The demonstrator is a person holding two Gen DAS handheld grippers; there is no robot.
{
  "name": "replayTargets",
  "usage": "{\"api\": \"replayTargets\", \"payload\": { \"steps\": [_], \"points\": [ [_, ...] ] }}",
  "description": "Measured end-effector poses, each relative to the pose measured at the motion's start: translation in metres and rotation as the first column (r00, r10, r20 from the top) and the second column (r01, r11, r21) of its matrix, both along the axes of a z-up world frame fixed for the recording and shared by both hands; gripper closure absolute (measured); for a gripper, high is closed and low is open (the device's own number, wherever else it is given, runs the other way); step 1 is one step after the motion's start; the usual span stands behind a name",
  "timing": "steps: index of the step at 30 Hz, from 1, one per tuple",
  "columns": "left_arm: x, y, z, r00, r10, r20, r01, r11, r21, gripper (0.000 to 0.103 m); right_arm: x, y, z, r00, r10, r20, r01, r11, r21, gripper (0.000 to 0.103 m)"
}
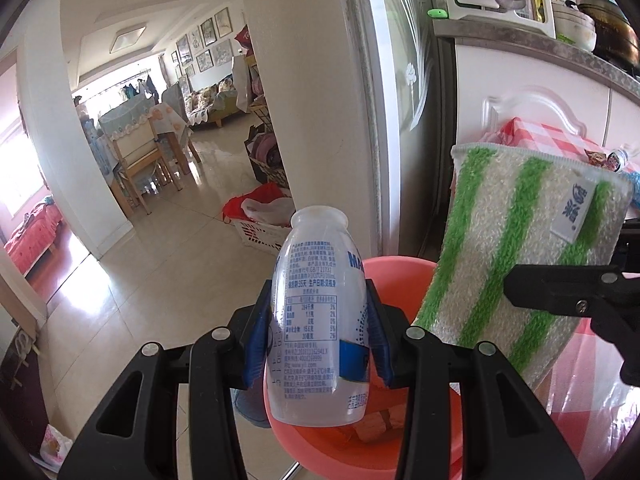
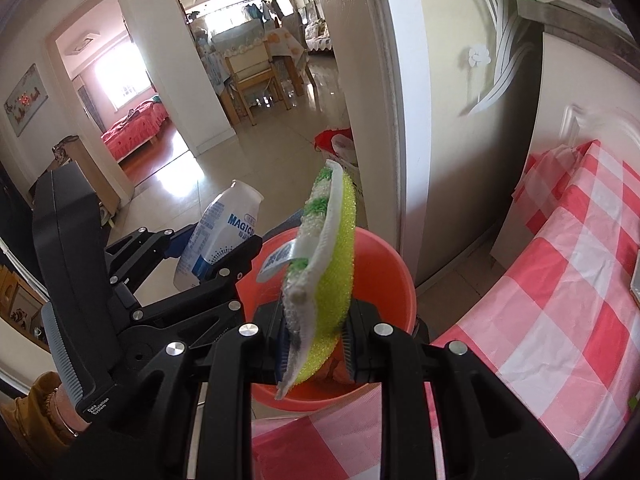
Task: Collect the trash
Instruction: 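Open both tools to drop the bottle and sponge into the bucket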
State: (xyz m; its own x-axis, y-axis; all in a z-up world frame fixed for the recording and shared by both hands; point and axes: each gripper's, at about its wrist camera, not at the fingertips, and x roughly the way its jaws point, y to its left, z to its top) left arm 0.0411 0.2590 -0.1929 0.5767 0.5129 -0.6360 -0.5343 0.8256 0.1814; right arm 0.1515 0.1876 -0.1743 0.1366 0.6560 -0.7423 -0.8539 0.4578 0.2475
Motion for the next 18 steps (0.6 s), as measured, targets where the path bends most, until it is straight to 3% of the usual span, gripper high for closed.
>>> {"api": "replayTargets", "payload": {
  "steps": [15, 18],
  "points": [
    [0.007, 0.005, -0.015, 0.999, 0.013, -0.049, -0.013, 1.000, -0.004, 0.059, 0.001, 0.014, -0.013, 1.000, 0.009, -0.012, -0.009, 0.999, -0.038, 0.079],
    [0.012, 0.007, -0.019, 0.997, 0.018, -0.070, -0.018, 1.000, -0.004, 0.058, 0.002, 0.015, -0.015, 1.000, -0.001, -0.016, 0.000, 0.999, -0.045, 0.074]
  ]
}}
